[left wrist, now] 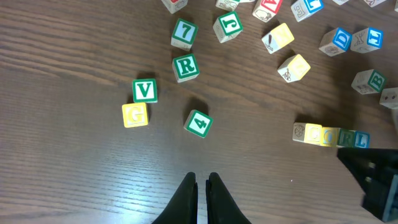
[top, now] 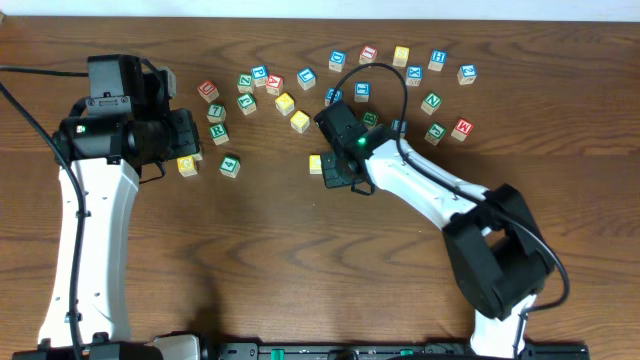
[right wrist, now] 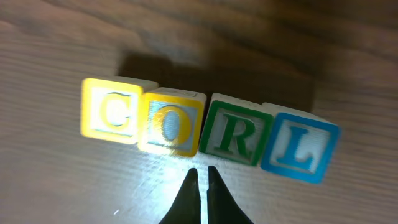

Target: Spell out CORL

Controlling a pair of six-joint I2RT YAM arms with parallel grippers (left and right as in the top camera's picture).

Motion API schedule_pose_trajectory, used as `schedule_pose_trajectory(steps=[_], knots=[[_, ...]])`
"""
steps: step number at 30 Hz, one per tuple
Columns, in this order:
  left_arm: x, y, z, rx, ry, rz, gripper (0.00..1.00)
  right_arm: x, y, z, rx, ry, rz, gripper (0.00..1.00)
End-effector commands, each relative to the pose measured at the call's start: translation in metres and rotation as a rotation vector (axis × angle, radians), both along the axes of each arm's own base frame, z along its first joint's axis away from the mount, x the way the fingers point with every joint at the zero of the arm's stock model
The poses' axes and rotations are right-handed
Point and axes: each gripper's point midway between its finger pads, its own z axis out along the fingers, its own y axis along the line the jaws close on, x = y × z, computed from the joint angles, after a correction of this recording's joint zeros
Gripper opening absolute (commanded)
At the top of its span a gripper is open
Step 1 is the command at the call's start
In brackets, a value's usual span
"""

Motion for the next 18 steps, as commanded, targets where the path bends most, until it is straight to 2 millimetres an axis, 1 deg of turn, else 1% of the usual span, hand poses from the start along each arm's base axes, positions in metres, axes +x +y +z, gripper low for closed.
schedule_pose_trajectory(steps=[1, 2, 4, 6, 8, 11, 13, 18], knots=[[0.001, 0.002, -0.002, 0.008, 0.007, -0.002, 0.08, 0.012, -0.011, 0.043, 0.046, -0.084, -0.042, 0.01], [0.001, 0.002, -0.002, 0.008, 0.007, -0.002, 0.08, 0.012, -0.015, 0.046, 0.047, -0.085, -0.052, 0.01], [0.001, 0.002, -0.002, 0.008, 0.007, -0.002, 0.08, 0.012, -0.024, 0.046, 0.040, -0.069, -0.079, 0.01], [0.001, 0.002, -0.002, 0.008, 0.007, -0.002, 0.08, 0.007, -0.034, 0.040, 0.023, -0.027, -0.110, 0.01], [0.001, 0.002, -0.002, 0.009, 0.007, -0.002, 0.08, 0.002, -0.039, 0.034, 0.008, 0.007, -0.113, 0.01], [0.001, 0.002, -0.002, 0.009, 0.007, -0.003, 0.08, -0.006, -0.041, 0.025, -0.007, 0.054, -0.109, 0.01], [0.001, 0.002, -0.002, 0.008, 0.007, -0.002, 0.08, -0.011, -0.038, 0.018, -0.009, 0.081, -0.100, 0.01], [0.001, 0.002, -0.002, 0.009, 0.008, -0.002, 0.08, -0.016, -0.036, 0.003, -0.022, 0.120, -0.105, 0.01]])
